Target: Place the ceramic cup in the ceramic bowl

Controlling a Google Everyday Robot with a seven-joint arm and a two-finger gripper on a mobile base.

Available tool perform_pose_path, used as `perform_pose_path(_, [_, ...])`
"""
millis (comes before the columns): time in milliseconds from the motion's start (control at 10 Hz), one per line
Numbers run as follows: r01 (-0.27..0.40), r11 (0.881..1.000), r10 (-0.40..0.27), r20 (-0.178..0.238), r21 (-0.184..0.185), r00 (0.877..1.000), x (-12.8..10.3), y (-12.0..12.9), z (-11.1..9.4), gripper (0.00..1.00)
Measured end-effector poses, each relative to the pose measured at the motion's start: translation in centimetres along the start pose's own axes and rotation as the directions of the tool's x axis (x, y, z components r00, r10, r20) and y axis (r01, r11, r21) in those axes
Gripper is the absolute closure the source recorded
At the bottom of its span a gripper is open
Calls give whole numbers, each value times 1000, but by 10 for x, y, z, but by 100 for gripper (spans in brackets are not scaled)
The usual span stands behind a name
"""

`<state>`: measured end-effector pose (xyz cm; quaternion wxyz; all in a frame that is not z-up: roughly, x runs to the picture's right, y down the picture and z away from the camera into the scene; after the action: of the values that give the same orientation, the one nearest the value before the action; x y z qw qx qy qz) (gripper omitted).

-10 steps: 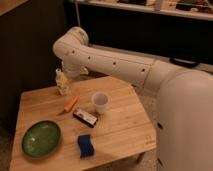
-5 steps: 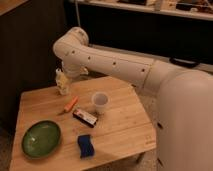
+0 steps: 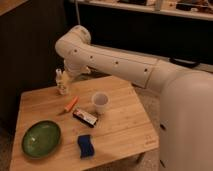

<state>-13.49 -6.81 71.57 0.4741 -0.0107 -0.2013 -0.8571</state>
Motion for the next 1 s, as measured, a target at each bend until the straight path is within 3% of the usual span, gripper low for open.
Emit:
perform_pose_path(300, [-128,992,128,3,6,992,-44,51,-11,20])
perform_pose_path(500, [-210,977,210,22,30,977,-74,77,-9,20])
perform_pose_path(800, [-296,951,289,84,88,954,-101,88,30,20])
perform_pose_path(1000, [-331,938,317,125,105,940,-105,87,52,20])
